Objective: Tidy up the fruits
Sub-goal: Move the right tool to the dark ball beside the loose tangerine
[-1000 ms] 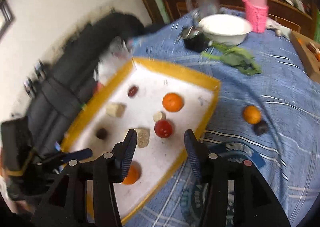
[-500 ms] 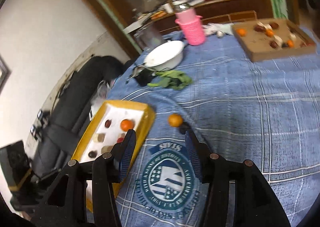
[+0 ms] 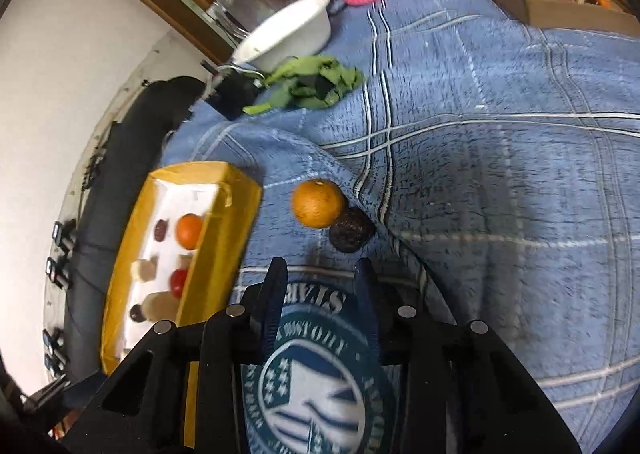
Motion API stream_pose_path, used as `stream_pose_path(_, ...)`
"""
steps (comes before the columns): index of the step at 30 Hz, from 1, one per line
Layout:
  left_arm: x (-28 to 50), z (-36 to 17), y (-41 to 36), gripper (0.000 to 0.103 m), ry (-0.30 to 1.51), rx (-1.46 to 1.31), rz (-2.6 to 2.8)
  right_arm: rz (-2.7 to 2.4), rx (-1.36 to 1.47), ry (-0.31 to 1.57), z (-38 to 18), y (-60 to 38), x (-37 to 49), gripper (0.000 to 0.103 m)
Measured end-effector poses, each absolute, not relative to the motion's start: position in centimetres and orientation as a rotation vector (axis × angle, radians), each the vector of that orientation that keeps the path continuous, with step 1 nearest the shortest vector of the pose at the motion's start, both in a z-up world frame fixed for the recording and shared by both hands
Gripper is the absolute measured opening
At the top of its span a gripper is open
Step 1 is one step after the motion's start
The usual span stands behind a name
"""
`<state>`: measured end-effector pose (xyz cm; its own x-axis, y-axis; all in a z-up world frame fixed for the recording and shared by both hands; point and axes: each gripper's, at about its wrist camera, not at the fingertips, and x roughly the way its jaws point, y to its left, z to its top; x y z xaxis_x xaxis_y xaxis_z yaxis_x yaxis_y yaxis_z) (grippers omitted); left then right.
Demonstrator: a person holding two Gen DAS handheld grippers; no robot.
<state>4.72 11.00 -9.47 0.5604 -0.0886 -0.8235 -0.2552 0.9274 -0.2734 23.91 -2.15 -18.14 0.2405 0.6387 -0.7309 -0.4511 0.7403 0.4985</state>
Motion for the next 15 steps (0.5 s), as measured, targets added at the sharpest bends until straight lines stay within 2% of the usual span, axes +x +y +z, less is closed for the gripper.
stream_pose_path(3,4.8,-9.6,11.1,0.062,0.98,-0.396,0.103,0.757,0.182,1.065,-18.1,-1.9,23.9,0.031)
stream_pose_path(9,4.9,-9.6,10.8,0.062,0.986,-0.379,0.13,0.774,0.16,1.045,-18.3,-2.1,23.7,0.019)
stream_pose_path(15,5.6,-9.9,10.8,0.062,0.998,-0.38,0.135,0.79,0.207,1.054,-18.1,-2.9,24.2,0.017)
